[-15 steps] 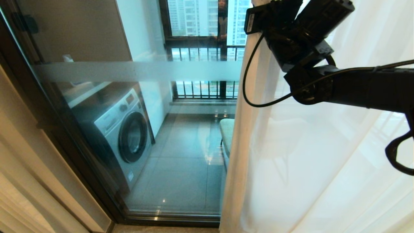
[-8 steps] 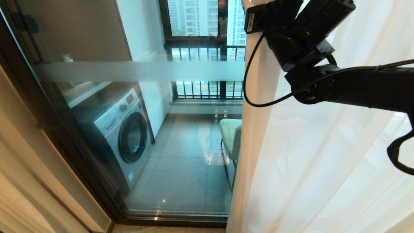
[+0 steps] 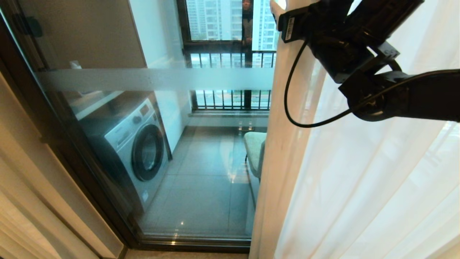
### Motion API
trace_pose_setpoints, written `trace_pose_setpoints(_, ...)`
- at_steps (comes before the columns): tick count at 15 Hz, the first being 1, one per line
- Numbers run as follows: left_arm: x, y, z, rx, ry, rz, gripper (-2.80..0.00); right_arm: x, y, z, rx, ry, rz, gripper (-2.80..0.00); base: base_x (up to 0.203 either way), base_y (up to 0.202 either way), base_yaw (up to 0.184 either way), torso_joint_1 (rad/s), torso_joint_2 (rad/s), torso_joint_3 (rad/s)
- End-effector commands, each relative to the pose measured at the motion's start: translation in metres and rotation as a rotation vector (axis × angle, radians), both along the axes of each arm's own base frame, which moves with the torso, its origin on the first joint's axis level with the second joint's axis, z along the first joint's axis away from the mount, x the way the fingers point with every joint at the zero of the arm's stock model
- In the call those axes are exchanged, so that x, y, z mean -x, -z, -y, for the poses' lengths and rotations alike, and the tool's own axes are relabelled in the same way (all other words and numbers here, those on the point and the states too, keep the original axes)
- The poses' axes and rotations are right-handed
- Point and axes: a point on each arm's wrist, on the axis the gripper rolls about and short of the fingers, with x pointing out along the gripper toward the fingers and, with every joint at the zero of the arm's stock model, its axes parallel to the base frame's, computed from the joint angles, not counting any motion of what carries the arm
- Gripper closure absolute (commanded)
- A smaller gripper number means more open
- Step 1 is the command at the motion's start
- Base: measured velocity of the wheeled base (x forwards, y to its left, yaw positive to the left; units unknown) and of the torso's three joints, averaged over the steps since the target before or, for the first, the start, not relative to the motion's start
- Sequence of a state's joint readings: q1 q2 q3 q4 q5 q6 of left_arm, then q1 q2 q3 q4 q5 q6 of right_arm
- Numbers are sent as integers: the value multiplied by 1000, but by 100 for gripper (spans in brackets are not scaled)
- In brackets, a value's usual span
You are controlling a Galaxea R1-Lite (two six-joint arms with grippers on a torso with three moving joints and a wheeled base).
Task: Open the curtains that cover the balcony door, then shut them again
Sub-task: Close the inner curtains on both sides
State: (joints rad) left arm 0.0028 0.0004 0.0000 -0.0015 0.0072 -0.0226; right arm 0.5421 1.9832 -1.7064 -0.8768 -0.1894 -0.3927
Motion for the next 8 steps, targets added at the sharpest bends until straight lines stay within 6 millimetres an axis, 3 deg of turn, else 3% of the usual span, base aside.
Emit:
trace_pose_setpoints(1,0,0,0,0,-1,0,0,33,-11,19,5,2,-3,-280,0,0,0,0,0,0)
trace_pose_setpoints(5,0,0,0,0,-1,0,0,80,-9,42,28,-15,-39,-280,0,0,0,0,0,0)
trace_pose_setpoints(8,0,0,0,0,-1,0,0,110,5,54,55,-33,-80,-280,0,0,0,0,0,0)
